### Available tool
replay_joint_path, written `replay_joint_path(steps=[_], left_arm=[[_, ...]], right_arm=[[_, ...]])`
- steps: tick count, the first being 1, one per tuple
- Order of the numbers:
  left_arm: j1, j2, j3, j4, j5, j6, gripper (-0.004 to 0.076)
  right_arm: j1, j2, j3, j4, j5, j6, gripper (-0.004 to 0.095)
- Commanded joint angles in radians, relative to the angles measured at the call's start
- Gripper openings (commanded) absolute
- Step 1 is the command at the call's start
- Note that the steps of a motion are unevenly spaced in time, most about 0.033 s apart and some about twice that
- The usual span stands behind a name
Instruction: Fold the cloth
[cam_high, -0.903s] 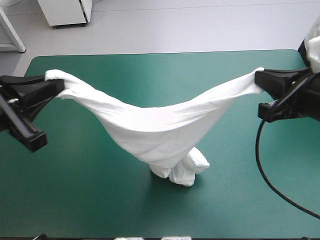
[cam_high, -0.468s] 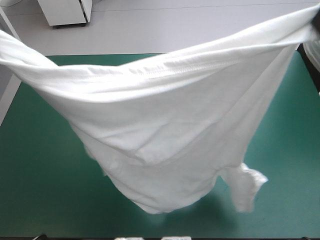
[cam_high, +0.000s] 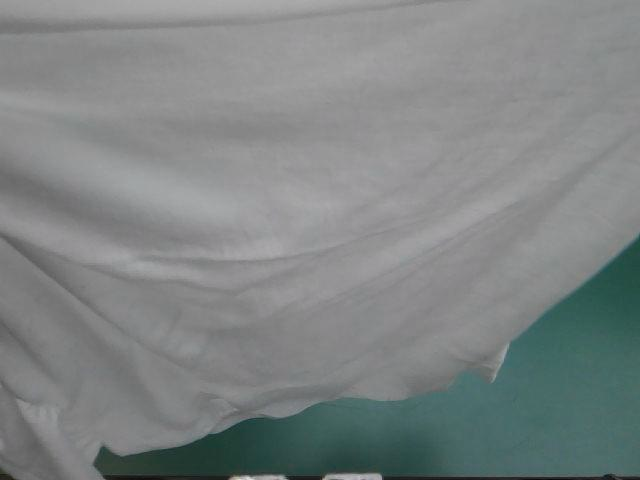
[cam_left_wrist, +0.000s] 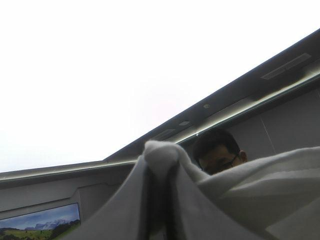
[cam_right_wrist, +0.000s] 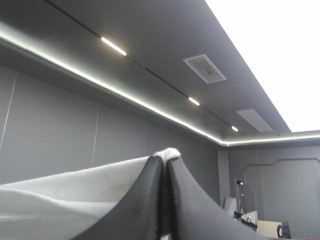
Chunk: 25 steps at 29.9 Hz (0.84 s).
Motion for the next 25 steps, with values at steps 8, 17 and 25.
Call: replay_joint_path(steps=[8,17,25], left_arm=[[-0.001,0.083,-0.006,0.044,-0.073,0.01,-0.001],[-0.001,0.299,-0.006,0.273,-0.223,-0.122,-0.001],[0.112,0.537,-0.006,0.596,-0.372,-0.489,-0.001]], right_arm=[[0.0,0.094,-0.009,0.023,-0.08,-0.037,-0.0013],[0.0,0.297,-0.009,0.008,-0.143,-0.03,-0.0013],[-0.046,0.53,-0.009,-0.068,-0.271,-0.008,-0.0013]])
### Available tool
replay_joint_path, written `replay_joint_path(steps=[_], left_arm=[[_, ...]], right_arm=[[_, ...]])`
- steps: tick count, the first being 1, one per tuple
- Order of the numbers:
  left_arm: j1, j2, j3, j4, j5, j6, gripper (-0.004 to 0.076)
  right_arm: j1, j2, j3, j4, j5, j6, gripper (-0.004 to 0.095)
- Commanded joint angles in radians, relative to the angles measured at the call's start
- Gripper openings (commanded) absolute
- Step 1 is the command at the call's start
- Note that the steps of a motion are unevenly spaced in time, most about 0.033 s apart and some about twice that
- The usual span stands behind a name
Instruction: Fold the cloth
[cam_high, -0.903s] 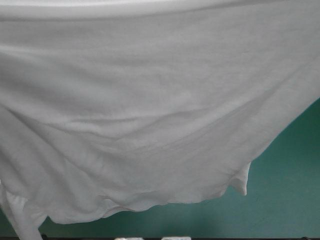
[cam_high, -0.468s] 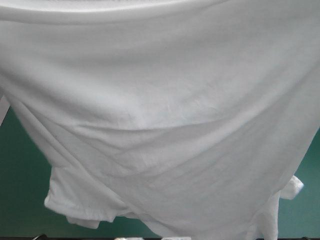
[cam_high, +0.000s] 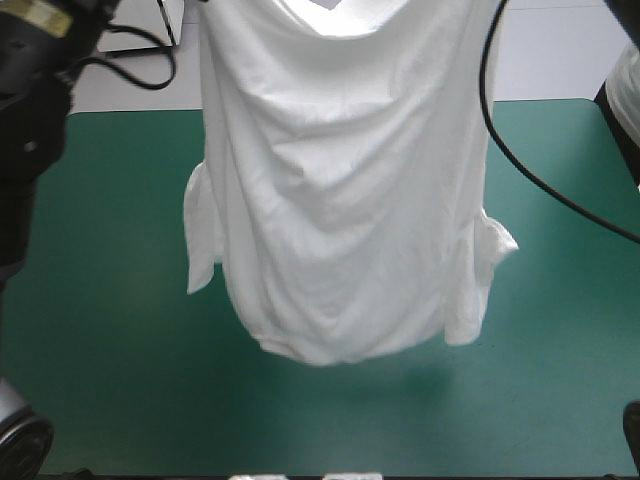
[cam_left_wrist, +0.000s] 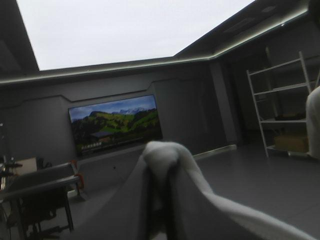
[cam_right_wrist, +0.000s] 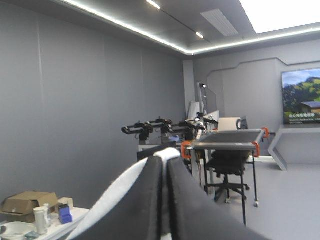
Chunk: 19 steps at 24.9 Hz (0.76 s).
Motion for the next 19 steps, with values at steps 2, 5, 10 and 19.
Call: replay_joint_path(steps=[2,5,10,19], left_arm=[[0.144,0.108,-0.028,0.016,-0.202,-0.234,-0.001],[0.23,0.216,-0.092,-0.078,-0.295,-0.264,-0.001],[0.268,0.494,-0.399,-0.182,-0.3,-0.265,-0.001],[0.269,0.577,-0.533,-0.179,0.229,-0.182,-0.001]], right_arm=[[-0.08,0.107,-0.011,0.006,-0.162,0.012,-0.0013],[-0.148,0.211,-0.033,0.098,-0.243,-0.008,-0.0013],[-0.262,0.542,-0.432,0.299,-0.216,-0.128,-0.0013],[-0.27,0.657,-0.589,0.29,0.251,-0.181,-0.0013]])
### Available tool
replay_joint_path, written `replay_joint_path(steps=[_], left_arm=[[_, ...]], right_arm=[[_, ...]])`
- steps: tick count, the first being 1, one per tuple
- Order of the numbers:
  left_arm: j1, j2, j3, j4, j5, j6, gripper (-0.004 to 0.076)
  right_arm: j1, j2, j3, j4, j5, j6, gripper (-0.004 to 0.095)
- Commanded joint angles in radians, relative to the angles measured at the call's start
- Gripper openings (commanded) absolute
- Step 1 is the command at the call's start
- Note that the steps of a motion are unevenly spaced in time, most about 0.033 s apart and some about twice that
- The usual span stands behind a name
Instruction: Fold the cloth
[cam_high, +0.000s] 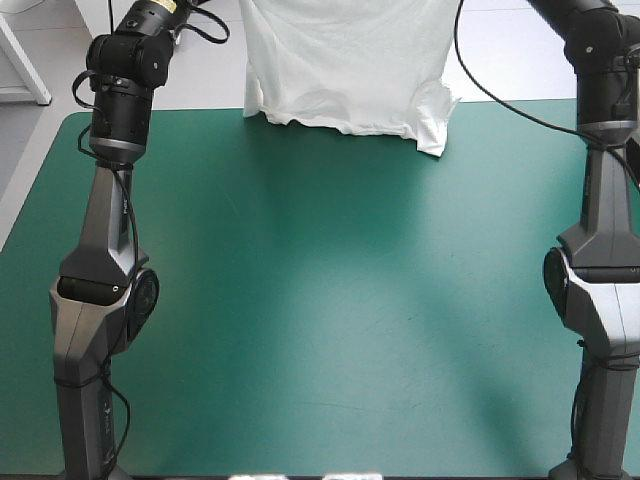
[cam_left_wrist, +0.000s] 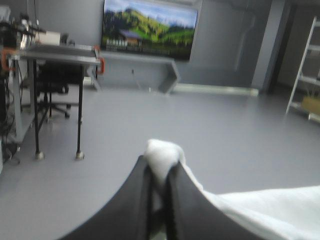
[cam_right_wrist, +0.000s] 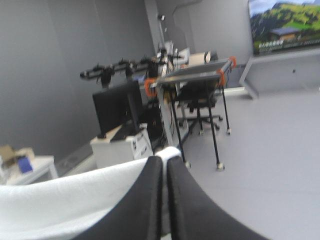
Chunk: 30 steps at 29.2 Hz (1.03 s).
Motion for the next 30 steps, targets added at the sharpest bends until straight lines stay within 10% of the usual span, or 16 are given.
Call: replay_joint_path(steps=[1,8,13,30], left_arm=[[0.011,-0.066,-0.035,-0.012,0.116,0.02,-0.001],[0.023,-0.11,0.012,-0.123,0.501,0.132,-0.001],[0.023,-0.224,0.207,-0.163,0.683,0.157,-0.001],[-0.012,-0.727,1.079,-0.098,0.741,0.156,-0.001]], right_arm=[[-0.005,-0.062,-0.032,0.014,0.149,-0.044,-0.0013],[-0.005,-0.062,-0.024,-0.176,0.599,0.104,-0.0013],[-0.001,-0.123,0.082,-0.155,0.602,0.172,-0.0013],[0.018,-0.693,1.273,-0.268,0.6,0.189,-0.0013]])
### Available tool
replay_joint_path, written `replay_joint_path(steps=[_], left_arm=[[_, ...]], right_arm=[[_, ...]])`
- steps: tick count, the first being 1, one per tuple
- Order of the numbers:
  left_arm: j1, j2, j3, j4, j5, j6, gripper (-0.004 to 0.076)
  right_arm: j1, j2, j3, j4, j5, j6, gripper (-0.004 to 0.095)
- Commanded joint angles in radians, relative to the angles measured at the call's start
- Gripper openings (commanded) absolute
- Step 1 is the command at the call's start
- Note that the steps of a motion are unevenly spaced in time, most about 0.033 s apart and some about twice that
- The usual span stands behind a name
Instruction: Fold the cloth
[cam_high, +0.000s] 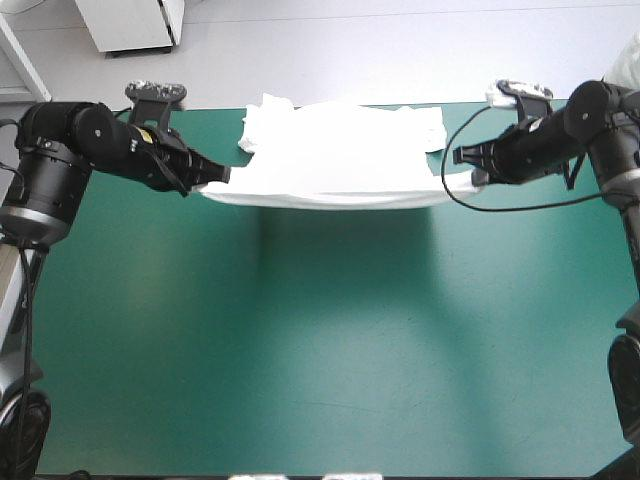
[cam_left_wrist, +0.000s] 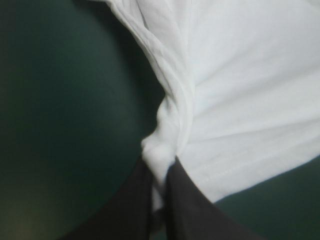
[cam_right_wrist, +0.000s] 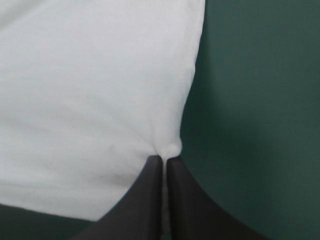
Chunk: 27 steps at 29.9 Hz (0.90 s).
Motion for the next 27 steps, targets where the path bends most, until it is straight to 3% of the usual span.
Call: replay_joint_path(steps=[1,9,15,27], left_arm=[[-0.035,-0.12,0.141,0.03,0.015,-0.013,-0.001],[-0.152,-0.29,0.569,0.119,0.013,-0.07,-0.001],[-0.2,-0.407,0.836,0.102,-0.021,-0.131,-0.001],[-0.22,-0.488,1.062,0.015,-0.097,-0.139,-0.001]], right_arm=[[0.0,-0.128,0.149,-0.01,0.003,-0.017,-0.0013],[0.125,-0.279,0.522,-0.144,0.001,-0.018,-0.0013],[0.212,-0.355,0.758,-0.168,-0.02,-0.006,-0.0013],[0.229,-0.471,1.019,-0.161,-0.061,-0.01,-0.0013]])
